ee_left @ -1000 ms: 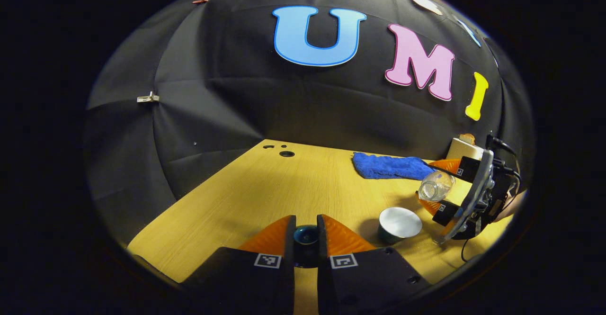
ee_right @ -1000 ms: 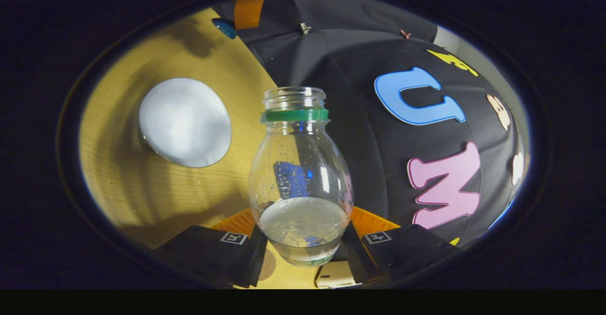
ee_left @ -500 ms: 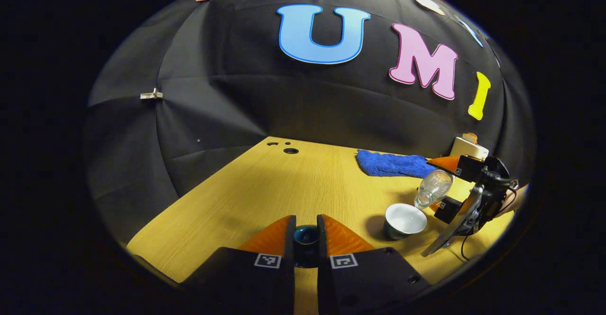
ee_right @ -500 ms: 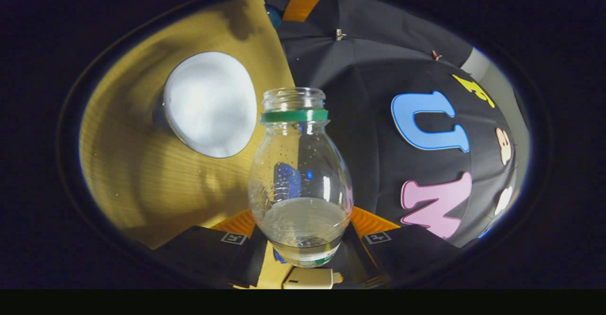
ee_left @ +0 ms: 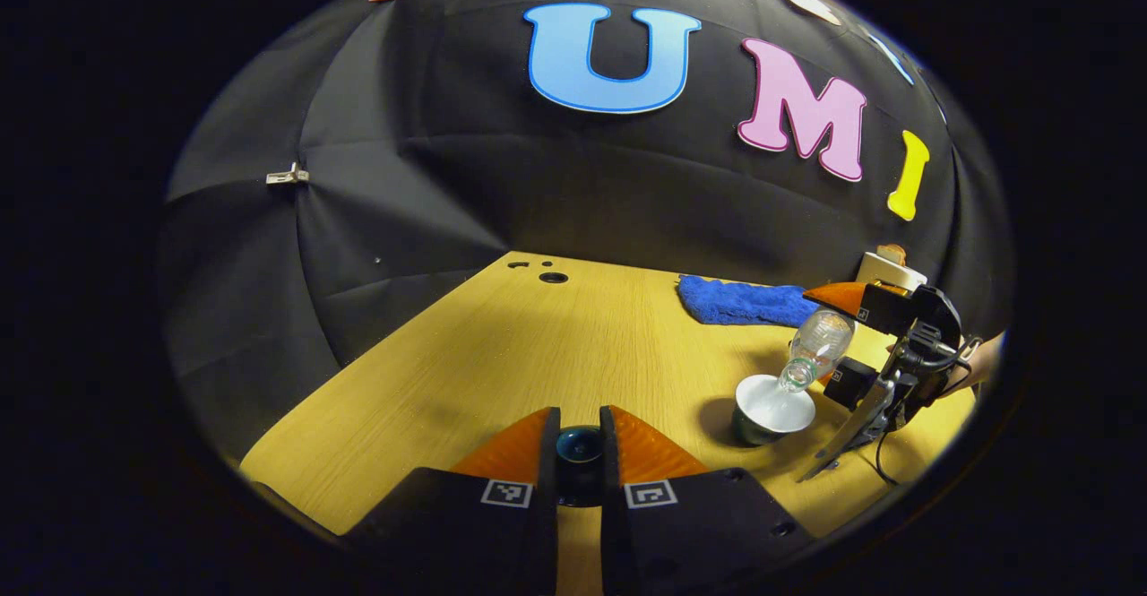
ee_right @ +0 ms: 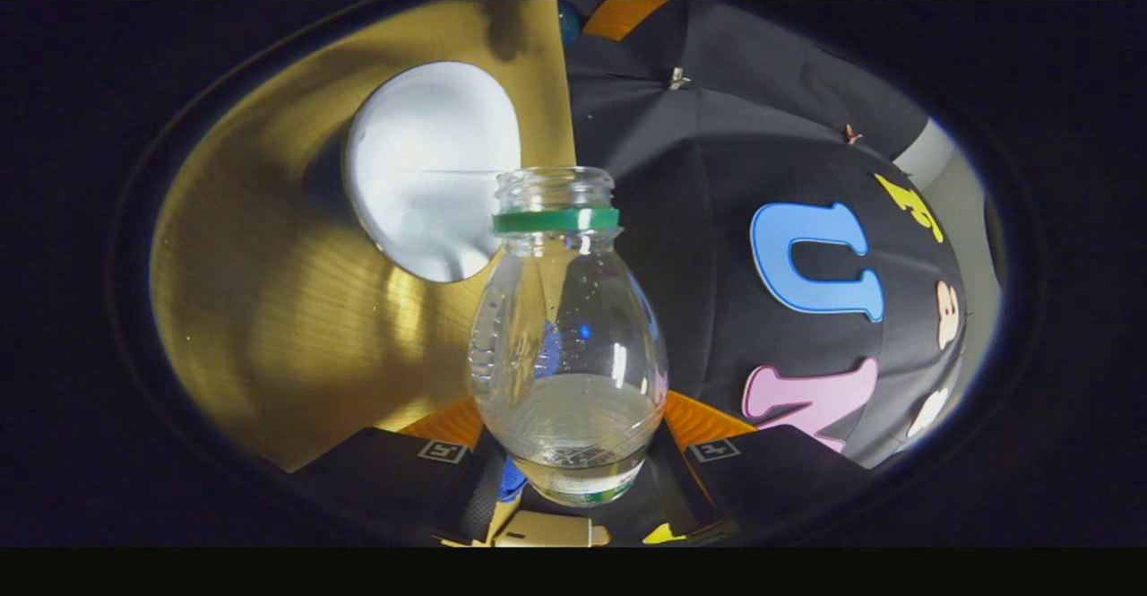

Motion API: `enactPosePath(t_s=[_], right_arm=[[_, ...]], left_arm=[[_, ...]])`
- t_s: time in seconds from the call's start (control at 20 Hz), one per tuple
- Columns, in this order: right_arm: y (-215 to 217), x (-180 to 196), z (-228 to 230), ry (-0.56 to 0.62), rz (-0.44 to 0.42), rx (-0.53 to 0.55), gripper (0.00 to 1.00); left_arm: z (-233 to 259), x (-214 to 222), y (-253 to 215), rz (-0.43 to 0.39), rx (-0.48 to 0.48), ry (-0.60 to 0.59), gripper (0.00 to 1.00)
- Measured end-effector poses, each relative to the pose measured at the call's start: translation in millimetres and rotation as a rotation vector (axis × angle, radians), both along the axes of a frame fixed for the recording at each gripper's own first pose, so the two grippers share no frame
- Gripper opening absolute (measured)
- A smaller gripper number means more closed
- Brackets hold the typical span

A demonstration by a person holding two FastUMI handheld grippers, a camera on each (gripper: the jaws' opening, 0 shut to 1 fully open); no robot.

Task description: Open the teacup lid with one hand, grasp the water bottle and pour water into the teacup with the other hand; after pouring, place the water bottle on the coaster and then close the teacup lid.

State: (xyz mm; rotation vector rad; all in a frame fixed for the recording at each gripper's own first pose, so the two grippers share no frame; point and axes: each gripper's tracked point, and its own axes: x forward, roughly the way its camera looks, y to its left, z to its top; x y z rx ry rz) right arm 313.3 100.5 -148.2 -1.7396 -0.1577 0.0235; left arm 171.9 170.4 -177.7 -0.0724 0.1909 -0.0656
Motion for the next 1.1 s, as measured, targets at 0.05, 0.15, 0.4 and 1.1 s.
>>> enactPosePath(t_s=[0.05,0.15,0.4,1.1], right_arm=[[0,1,0,-0.001,0.004,-0.011,0.74],[0,1,1,-0.006,0.014,-0.031,0.74],[1,2,3,-0.017,0.036,-0.076,0.74],[8,4,15,-0.11,0.108,-0.221,0.74]], left_arm=[[0,1,0,-0.001,0.0,0.0,0.23],[1,2,-2,-0.005,0.001,-0.001,0.19],[5,4,-3,-0.007,0.033,-0.009,0.23],[-2,1,1,-0.005,0.046,0.008,0.2]])
